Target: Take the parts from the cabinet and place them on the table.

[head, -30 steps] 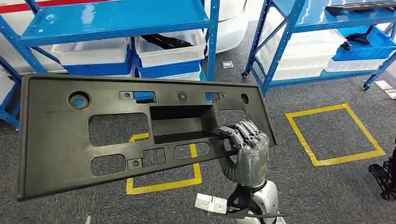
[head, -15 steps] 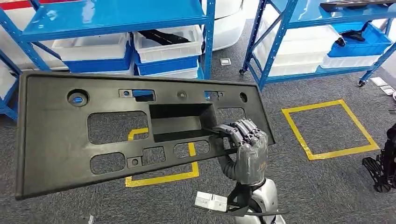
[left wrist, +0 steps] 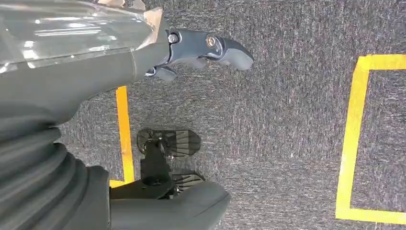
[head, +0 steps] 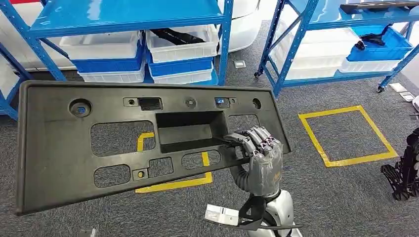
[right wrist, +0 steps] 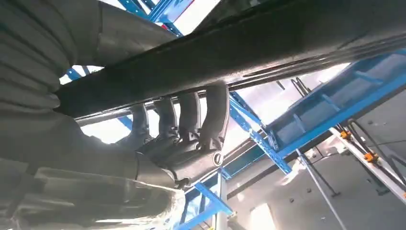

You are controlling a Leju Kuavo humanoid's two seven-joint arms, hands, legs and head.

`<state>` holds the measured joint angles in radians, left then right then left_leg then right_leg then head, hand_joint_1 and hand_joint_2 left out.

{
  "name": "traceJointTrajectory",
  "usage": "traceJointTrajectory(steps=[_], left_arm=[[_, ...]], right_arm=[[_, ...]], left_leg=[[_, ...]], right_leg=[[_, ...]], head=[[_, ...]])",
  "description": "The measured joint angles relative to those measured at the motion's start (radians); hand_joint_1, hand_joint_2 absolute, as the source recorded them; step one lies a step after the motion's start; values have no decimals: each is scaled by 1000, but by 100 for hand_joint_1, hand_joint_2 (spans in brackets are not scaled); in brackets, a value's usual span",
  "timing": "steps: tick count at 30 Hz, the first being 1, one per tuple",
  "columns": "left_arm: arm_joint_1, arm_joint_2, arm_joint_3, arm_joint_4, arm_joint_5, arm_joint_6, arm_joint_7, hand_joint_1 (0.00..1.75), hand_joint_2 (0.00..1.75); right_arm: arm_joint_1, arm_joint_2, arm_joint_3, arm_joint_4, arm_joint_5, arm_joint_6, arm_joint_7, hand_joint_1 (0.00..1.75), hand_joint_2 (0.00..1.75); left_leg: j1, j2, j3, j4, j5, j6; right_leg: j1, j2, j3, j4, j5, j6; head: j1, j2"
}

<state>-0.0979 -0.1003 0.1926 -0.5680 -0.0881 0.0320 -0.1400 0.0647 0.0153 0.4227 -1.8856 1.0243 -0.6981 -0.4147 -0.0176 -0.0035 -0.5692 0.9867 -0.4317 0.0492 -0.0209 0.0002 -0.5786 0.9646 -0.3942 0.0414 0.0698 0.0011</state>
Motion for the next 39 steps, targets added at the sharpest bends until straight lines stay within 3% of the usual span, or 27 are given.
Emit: traceJointTrajectory(steps=[2,3,6,7,8,9,11,12,14,16,17,18,20,22,23,24,25,27,28,29,31,33,34,36,37,38,39], left_arm=[[-2,-1,0,0,0,0,0,0,175],[-2,-2,0,0,0,0,0,0,175],[-1,-3,0,0,0,0,0,0,175],[-1,-3,0,0,0,0,0,0,175],[0,-3,0,0,0,0,0,0,175],[0,-3,0,0,0,0,0,0,175],[0,-3,0,0,0,0,0,0,175],[-1,-2,0,0,0,0,0,0,175],[-1,-2,0,0,0,0,0,0,175],[-2,-2,0,0,0,0,0,0,175],[-2,-2,0,0,0,0,0,0,175],[-1,-3,0,0,0,0,0,0,175],[0,-3,0,0,0,0,0,0,175],[1,-2,0,0,0,0,0,0,175],[3,-2,0,0,0,0,0,0,175],[5,-2,0,0,0,0,0,0,175],[5,-2,0,0,0,0,0,0,175],[4,-1,0,0,0,0,0,0,175],[2,-1,0,0,0,0,0,0,175],[5,-1,0,0,0,0,0,0,175],[5,-1,0,0,0,0,0,0,175],[4,-3,0,0,0,0,0,0,175],[3,-3,0,0,0,0,0,0,175],[5,-2,1,0,0,1,0,0,175],[5,-2,1,0,0,1,0,0,175],[6,-2,1,0,0,1,0,0,175],[7,-2,1,0,0,1,0,0,175]], right_arm=[[0,1,0,0,0,0,0,175,175],[1,0,0,0,0,0,0,175,175],[2,-1,0,0,0,0,0,175,175],[2,-2,0,0,0,0,0,175,175],[2,-2,0,0,0,0,0,175,175],[2,-2,0,0,0,0,0,175,175],[1,-2,0,0,0,0,1,175,175],[0,-2,0,0,0,0,1,175,175],[2,-2,0,1,0,0,1,175,175],[1,-3,-1,2,0,0,1,175,175],[-2,-2,-1,2,0,0,1,175,175],[-2,0,0,2,0,0,1,175,175],[0,1,0,2,0,0,1,175,175],[0,1,0,2,0,0,1,175,175],[2,1,0,2,0,0,1,175,175],[3,0,0,2,0,0,1,175,175],[3,0,0,2,0,0,1,175,175],[2,1,0,2,0,0,1,175,175],[2,1,0,2,0,0,1,175,175],[1,0,0,2,0,0,1,175,175],[1,1,0,2,0,0,1,175,175],[1,0,0,2,0,0,1,175,175],[1,0,0,2,0,0,1,175,175],[2,-1,0,2,0,0,1,175,175],[3,-2,0,3,0,0,1,175,175],[3,-2,0,3,0,0,1,175,175],[3,-3,0,3,0,0,1,175,175]], left_leg=[[18,4,2,-16,16,8],[19,6,1,-19,21,9],[21,11,-15,-18,30,14],[21,12,-22,-18,34,11],[22,12,-28,-18,39,6],[24,13,-32,-17,42,1],[30,12,-40,-15,49,-10],[30,12,-40,-10,52,-19],[29,12,-38,-10,57,-33],[36,12,-29,-29,60,-48],[37,14,-35,-32,65,-59],[41,11,-45,-9,43,-61],[42,10,-90,118,-82,-68],[42,5,-146,276,-160,-75],[42,5,-149,306,-163,-76],[43,5,-129,287,-145,-76],[45,5,-84,225,-111,-76],[50,5,43,33,-49,-75],[48,2,72,-14,-58,-71],[41,-3,57,7,-43,-57],[37,-1,51,1,-53,-47],[43,2,50,-13,-39,-24],[40,3,47,-13,-35,-16],[36,6,39,-13,-31,-9],[34,6,35,-12,-29,-8],[32,6,33,-12,-28,-7],[31,6,33,-11,-28,-7]], right_leg=[[13,0,-7,5,-2,4],[9,1,-21,32,-27,0],[5,0,-113,266,-154,-17],[4,0,-135,331,-177,-14],[1,0,-132,344,-178,-5],[-2,0,-100,304,-164,5],[-9,-1,21,115,-114,25],[-15,-7,91,6,-111,27],[5,2,76,33,-86,14],[12,3,82,1,-97,-12],[6,3,77,-4,-89,-29],[-5,2,75,-6,-75,-43],[-3,1,59,-6,-61,-60],[0,1,49,-4,-48,-58],[0,1,41,-3,-43,-55],[0,1,36,-2,-38,-52],[-1,1,32,0,-36,-49],[-1,1,29,7,-34,-44],[5,1,21,14,-35,-40],[7,2,21,15,-31,-32],[8,2,14,17,-26,-18],[10,0,-1,27,-32,-5],[8,0,-18,67,-60,-12],[6,0,-94,233,-140,-26],[6,0,-129,311,-167,-26],[7,0,-146,357,-176,-21],[7,0,-138,348,-166,-15]], head=[[1,0],[1,0],[5,0],[5,0],[4,0],[5,0],[5,0],[5,0],[3,0],[-1,0],[2,0],[-1,0],[-2,0],[-2,0],[-2,0],[-2,0],[-2,0],[-2,0],[-2,0],[3,0],[2,0],[3,0],[2,0],[5,0],[5,0],[6,0],[6,0]])
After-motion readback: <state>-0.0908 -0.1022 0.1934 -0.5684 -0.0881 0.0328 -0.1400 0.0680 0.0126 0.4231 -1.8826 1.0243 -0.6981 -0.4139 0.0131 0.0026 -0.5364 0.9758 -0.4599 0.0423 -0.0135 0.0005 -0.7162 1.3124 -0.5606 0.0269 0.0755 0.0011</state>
